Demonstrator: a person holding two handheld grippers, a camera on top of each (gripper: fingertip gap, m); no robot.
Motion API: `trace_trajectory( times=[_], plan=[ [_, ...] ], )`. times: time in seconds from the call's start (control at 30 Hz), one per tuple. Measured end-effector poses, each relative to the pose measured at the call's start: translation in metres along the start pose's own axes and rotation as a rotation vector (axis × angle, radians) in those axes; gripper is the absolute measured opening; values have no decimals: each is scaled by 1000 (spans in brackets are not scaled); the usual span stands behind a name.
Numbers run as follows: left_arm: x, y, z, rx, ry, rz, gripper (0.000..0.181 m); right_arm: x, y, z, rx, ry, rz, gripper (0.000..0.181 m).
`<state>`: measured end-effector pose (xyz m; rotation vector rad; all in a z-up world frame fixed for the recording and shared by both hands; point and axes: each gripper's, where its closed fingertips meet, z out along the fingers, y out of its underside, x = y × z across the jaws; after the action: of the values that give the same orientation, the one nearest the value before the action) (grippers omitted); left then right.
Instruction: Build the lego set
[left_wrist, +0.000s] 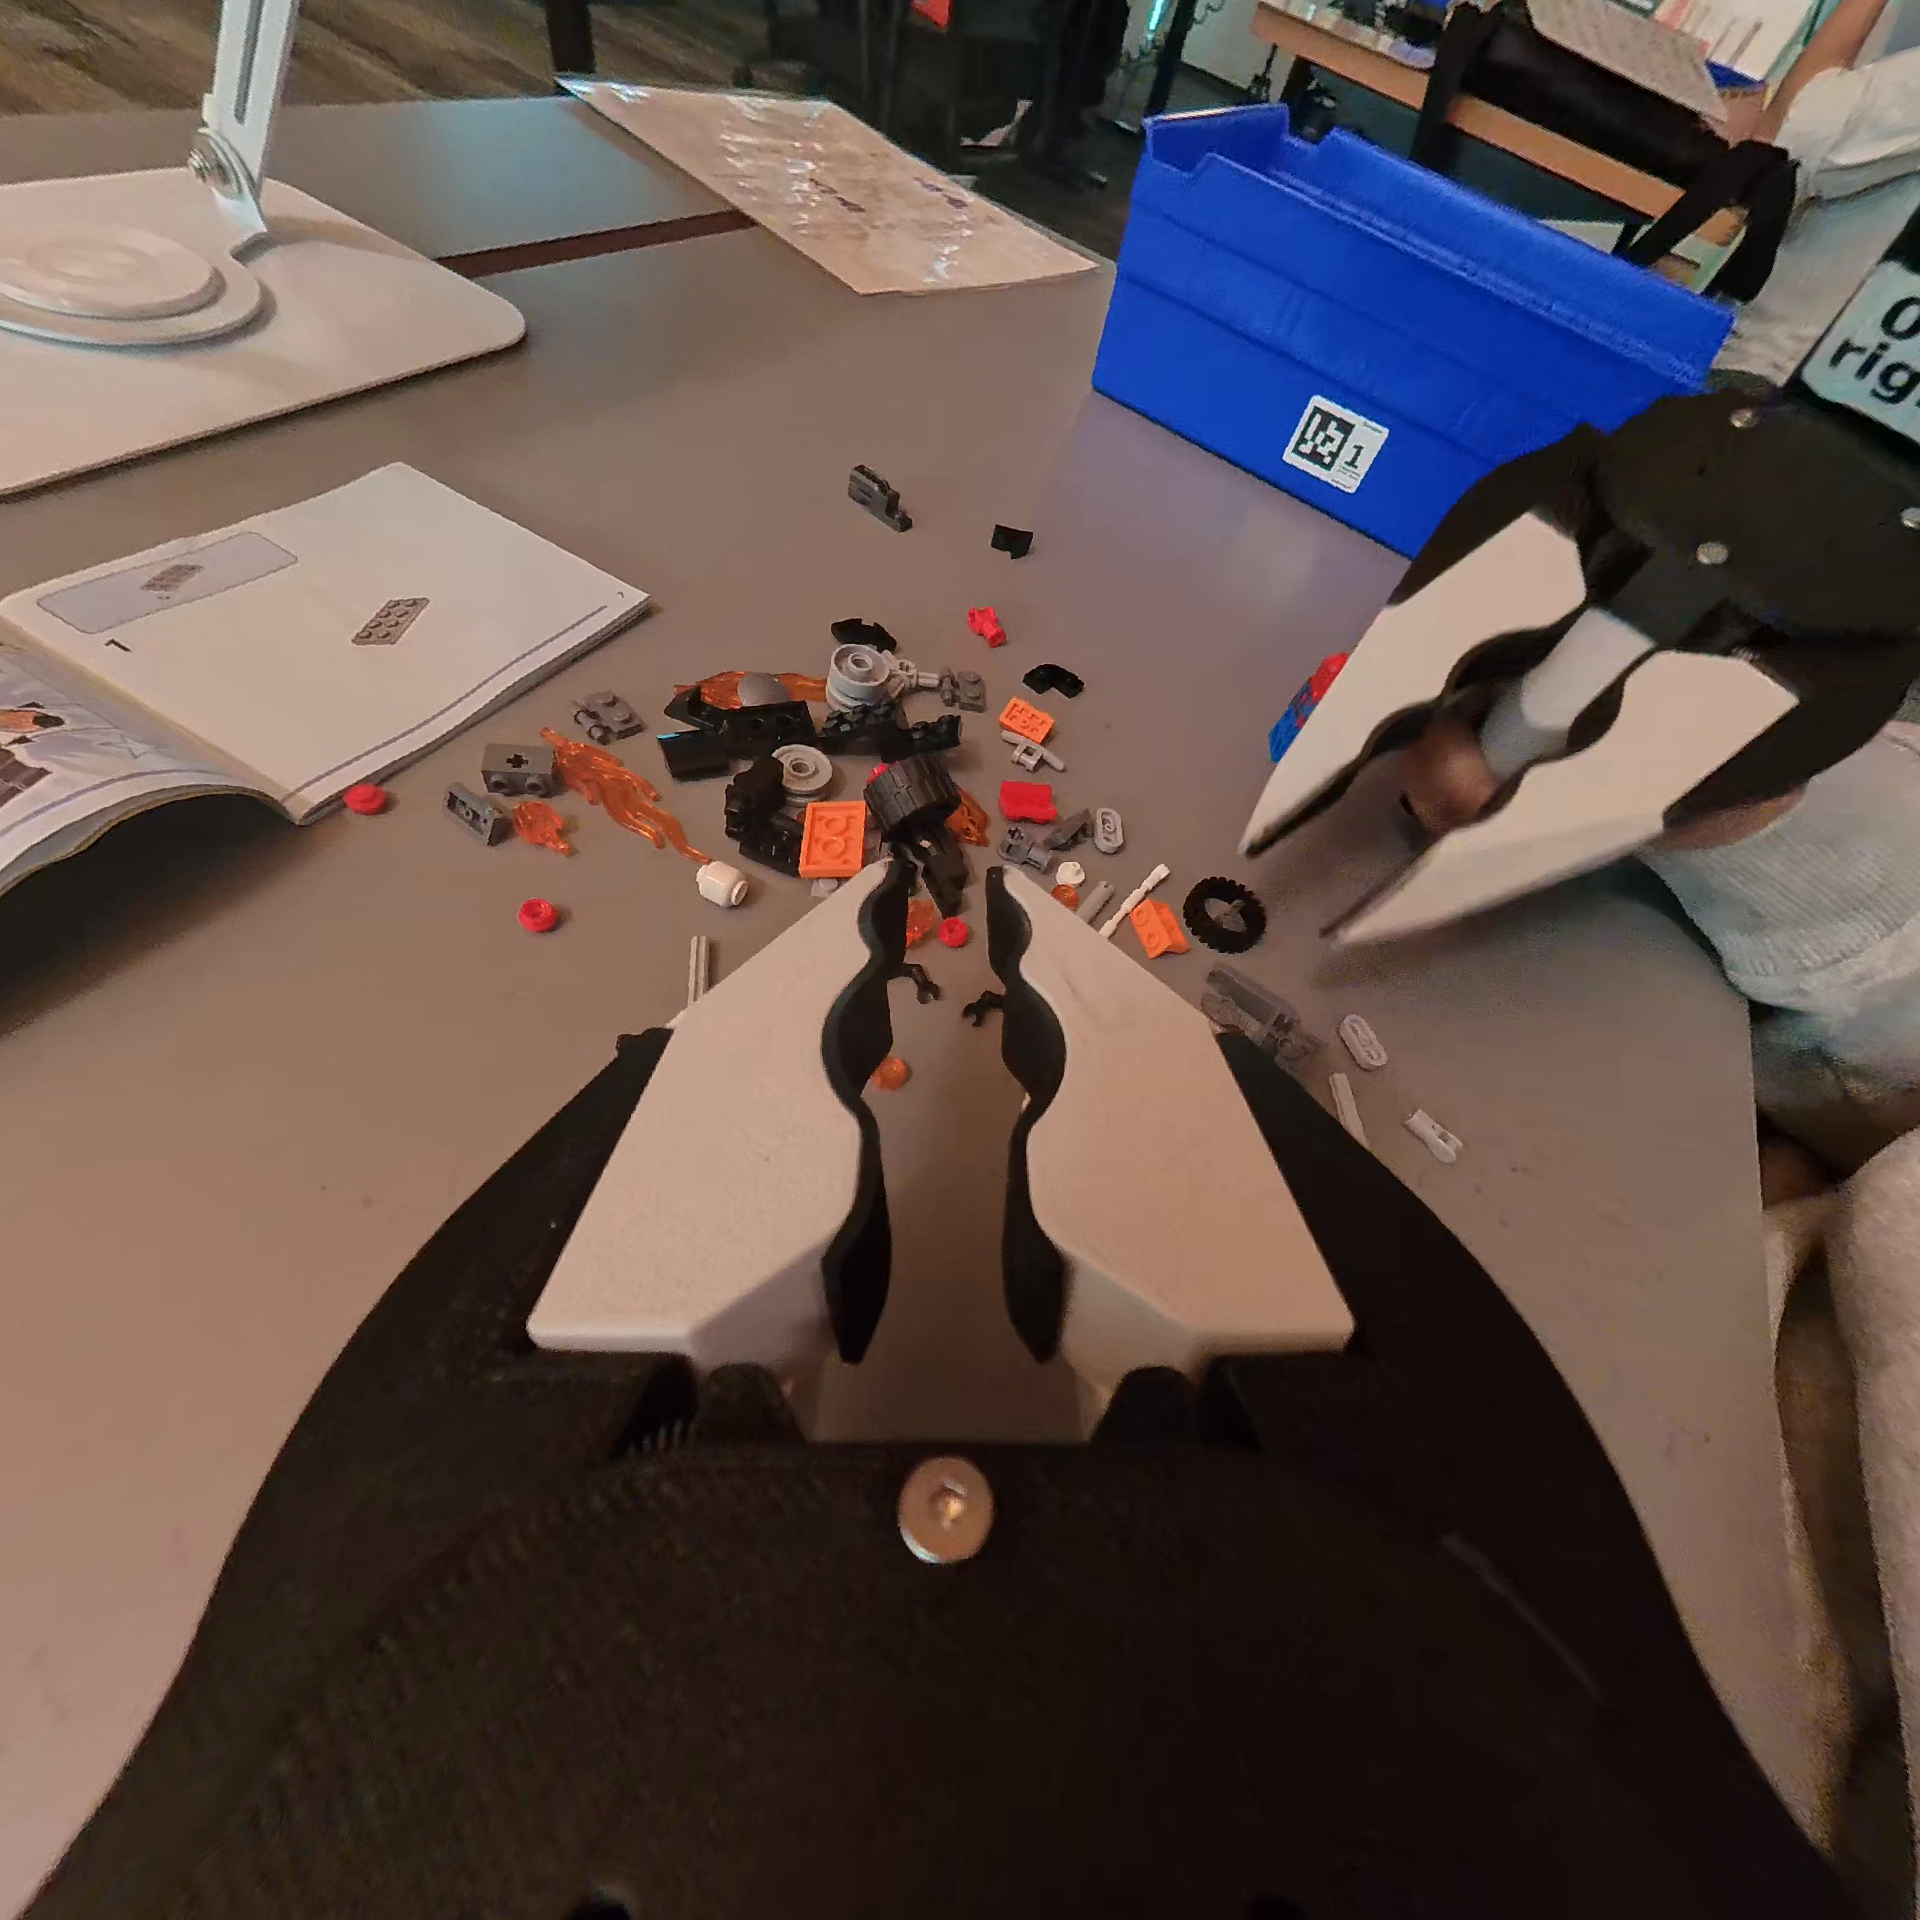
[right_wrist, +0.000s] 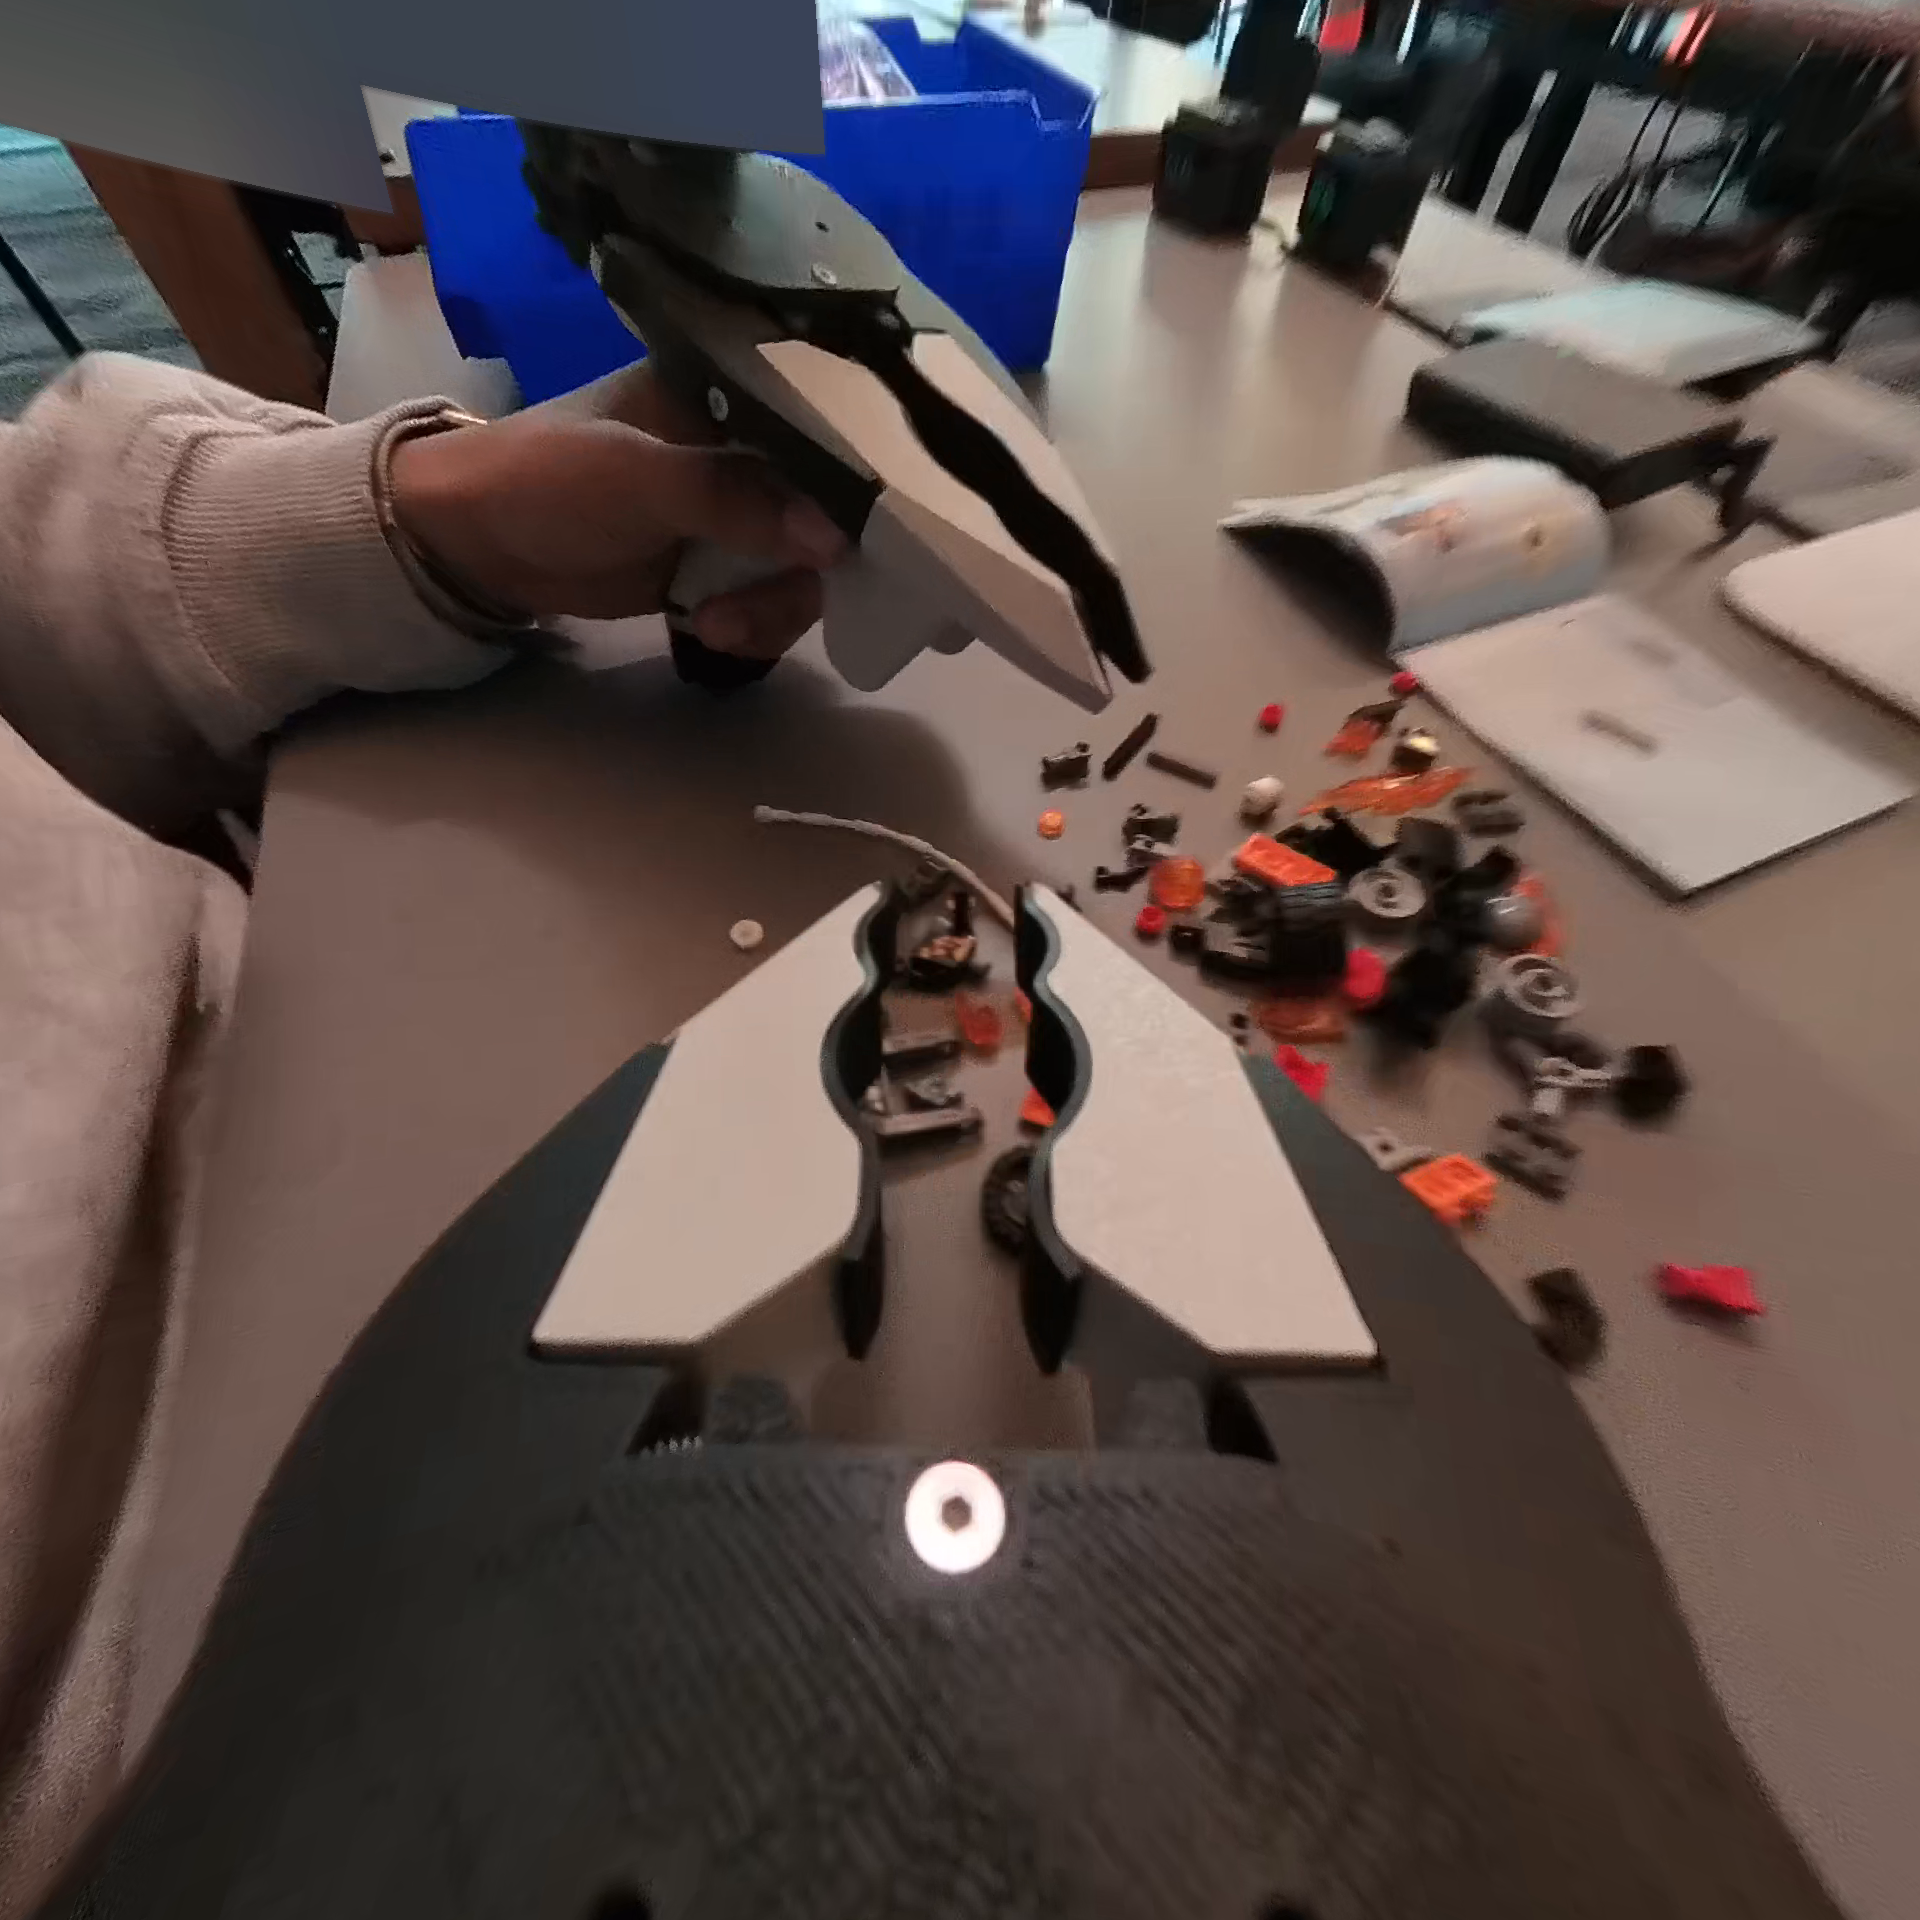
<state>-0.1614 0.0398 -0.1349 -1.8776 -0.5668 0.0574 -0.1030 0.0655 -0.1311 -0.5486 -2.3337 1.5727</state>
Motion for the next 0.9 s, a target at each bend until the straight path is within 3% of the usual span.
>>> trace_trajectory(
  times=[0.17, 0.4, 0.57, 0.9],
  plan=[
    [-1, 2, 1, -12, -2, -3, 14, -11, 1, 23, -45, 28, 101, 20],
    [-2, 0, -2, 2, 9, -42, 15, -9, 20, 37, -185, 89, 64, 23],
    [4, -2, -1, 10, 50, -66, 16, -12, 16, 34, -156, 13, 107, 20],
    [7, 8, 4, -53, 66, -83, 19, 3, 16, 27, -139, 56, 63, 19]
  ],
)
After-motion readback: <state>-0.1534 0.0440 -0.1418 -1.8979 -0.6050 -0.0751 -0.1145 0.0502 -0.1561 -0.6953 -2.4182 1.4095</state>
